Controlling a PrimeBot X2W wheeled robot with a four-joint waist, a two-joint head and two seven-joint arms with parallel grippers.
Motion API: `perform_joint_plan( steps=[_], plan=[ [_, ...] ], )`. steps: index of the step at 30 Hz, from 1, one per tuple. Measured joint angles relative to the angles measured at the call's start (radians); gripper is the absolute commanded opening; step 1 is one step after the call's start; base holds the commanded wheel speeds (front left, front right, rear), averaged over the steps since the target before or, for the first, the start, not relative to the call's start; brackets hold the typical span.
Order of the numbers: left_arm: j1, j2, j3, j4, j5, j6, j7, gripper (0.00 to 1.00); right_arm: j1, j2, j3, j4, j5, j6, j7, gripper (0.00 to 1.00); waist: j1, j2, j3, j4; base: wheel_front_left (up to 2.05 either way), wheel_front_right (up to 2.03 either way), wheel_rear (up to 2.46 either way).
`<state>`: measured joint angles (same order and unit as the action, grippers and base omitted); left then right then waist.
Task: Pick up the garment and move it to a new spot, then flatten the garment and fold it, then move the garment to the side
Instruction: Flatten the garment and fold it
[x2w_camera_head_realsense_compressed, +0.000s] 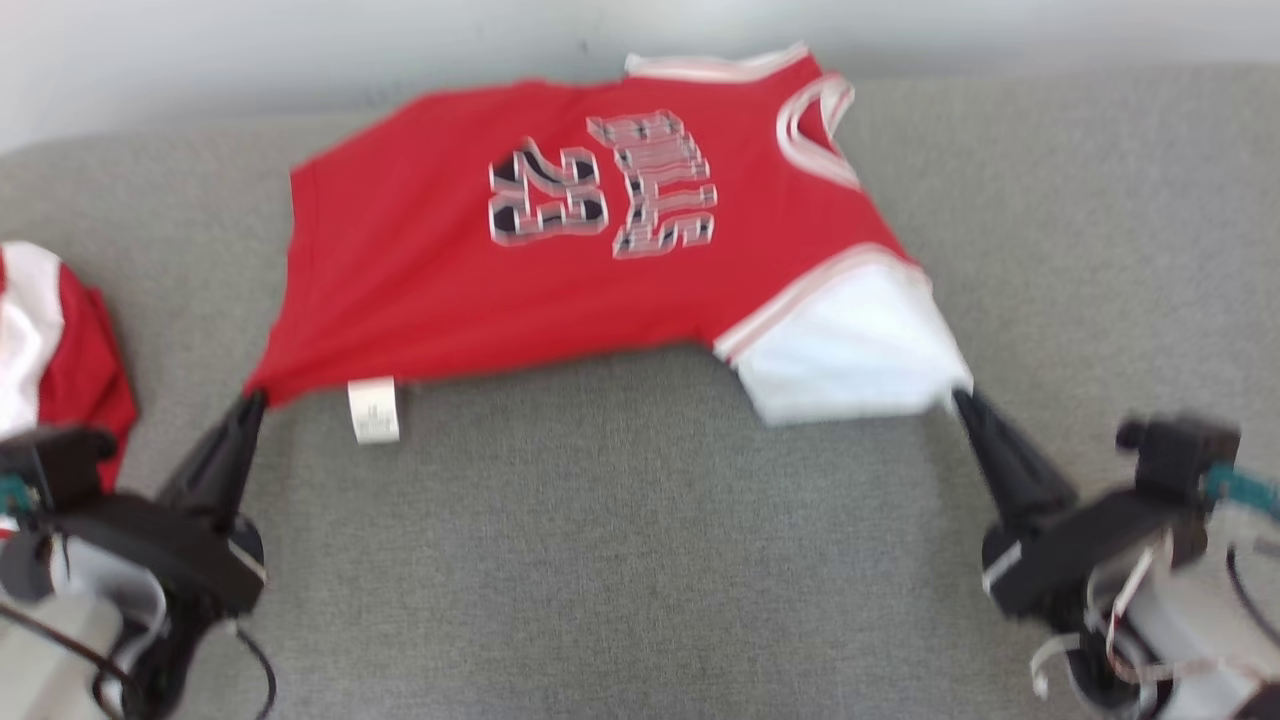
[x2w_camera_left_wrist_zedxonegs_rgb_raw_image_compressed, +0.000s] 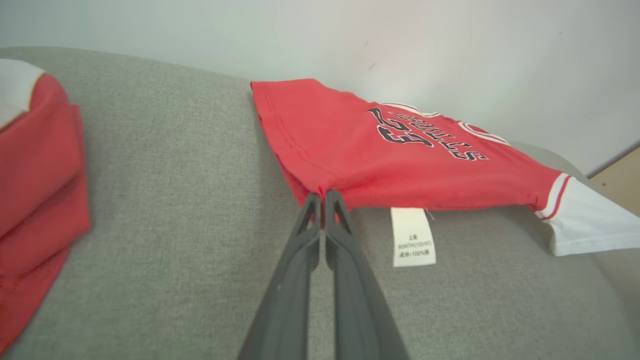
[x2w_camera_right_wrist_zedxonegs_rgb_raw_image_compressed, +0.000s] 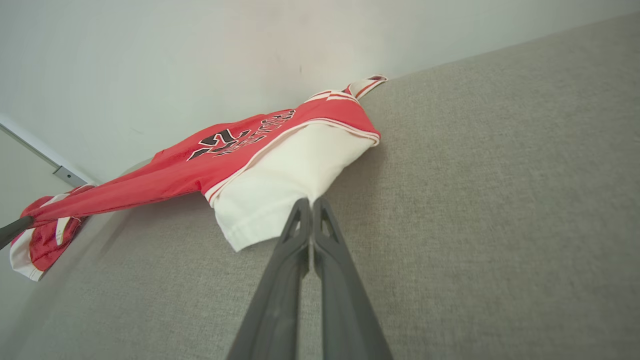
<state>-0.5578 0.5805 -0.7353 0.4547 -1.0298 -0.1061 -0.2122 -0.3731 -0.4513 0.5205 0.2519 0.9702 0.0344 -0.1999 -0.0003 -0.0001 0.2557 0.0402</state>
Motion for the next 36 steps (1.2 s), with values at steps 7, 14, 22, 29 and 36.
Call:
perform_joint_plan(
  steps=[7,14,22,29,36],
  plan=[
    [0.105,-0.008,-0.021,0.005,0.006,0.027,-0.013,0.0,0.146,-0.009,-0.046,-0.052,0.053,-0.018,-0.022,0.0,0.0,-0.0001,-0.102,0.004,0.0,0.0,0.0],
    [0.222,-0.006,-0.057,-0.007,0.02,0.063,-0.017,0.0,0.273,-0.064,-0.009,-0.095,0.049,-0.047,-0.001,0.0,0.0,0.0,-0.206,0.001,0.0,0.0,0.0],
    [0.337,0.003,-0.113,-0.045,0.059,0.12,-0.017,0.0,0.42,-0.108,0.03,-0.126,0.049,-0.106,0.049,0.0,0.0,-0.0001,-0.294,-0.011,0.0,0.0,0.0],
    [0.384,-0.007,-0.143,-0.072,0.083,0.177,-0.016,0.0,0.458,-0.12,0.083,-0.116,0.003,-0.133,0.096,0.0,0.0003,0.0,-0.316,-0.019,0.0,0.0,0.0],
    [0.391,-0.018,-0.155,-0.084,0.088,0.194,0.011,0.0,0.46,-0.117,0.097,-0.107,-0.006,-0.144,0.142,0.0,0.0003,0.0001,-0.314,-0.019,0.0,0.0,0.0]
  ],
)
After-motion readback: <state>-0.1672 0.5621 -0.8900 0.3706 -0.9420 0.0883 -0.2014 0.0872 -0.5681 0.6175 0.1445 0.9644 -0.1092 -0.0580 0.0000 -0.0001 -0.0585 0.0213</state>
